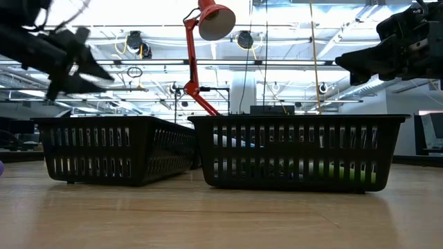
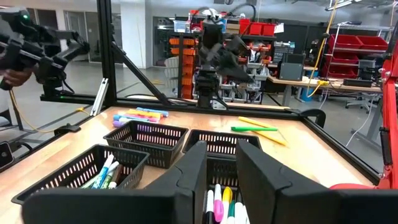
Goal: Pick & Place Markers
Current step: Put the yellow pen into the top left black bin
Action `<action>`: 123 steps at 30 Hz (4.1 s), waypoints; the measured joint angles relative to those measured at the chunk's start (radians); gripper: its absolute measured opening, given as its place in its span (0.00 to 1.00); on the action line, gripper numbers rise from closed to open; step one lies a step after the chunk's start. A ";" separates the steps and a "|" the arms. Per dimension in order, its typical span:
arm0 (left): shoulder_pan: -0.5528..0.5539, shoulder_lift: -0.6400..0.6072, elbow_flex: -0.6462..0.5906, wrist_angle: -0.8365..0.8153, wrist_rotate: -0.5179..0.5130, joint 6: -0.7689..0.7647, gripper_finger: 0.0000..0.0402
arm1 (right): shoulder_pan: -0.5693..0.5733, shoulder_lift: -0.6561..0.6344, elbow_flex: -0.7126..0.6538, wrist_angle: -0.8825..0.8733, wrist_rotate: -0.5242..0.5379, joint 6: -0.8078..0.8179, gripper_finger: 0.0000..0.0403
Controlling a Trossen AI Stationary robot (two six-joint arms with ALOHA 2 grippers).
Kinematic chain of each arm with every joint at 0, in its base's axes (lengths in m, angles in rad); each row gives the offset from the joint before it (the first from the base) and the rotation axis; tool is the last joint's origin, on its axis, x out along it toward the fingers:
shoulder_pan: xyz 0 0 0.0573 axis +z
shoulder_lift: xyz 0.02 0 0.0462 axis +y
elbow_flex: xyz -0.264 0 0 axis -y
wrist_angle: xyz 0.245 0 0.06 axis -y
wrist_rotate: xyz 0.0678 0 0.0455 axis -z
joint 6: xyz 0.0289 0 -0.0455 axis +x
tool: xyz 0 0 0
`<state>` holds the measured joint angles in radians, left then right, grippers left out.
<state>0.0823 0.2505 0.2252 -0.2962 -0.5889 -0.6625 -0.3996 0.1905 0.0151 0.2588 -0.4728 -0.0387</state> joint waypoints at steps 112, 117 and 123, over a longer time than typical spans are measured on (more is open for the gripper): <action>-0.034 1.033 0.567 0.075 0.449 -0.106 0.09 | 0.000 0.000 0.000 0.005 0.000 0.000 0.19; -0.041 1.109 0.567 0.097 0.448 -0.106 0.11 | 0.000 0.000 0.000 0.005 0.000 0.000 0.19; -0.040 1.166 0.567 0.084 0.448 -0.086 0.22 | 0.000 0.000 0.000 0.005 0.000 0.000 0.19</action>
<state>0.0422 1.4167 0.7925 -0.2117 -0.1413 -0.7483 -0.3996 0.1909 0.0151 0.2635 -0.4728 -0.0387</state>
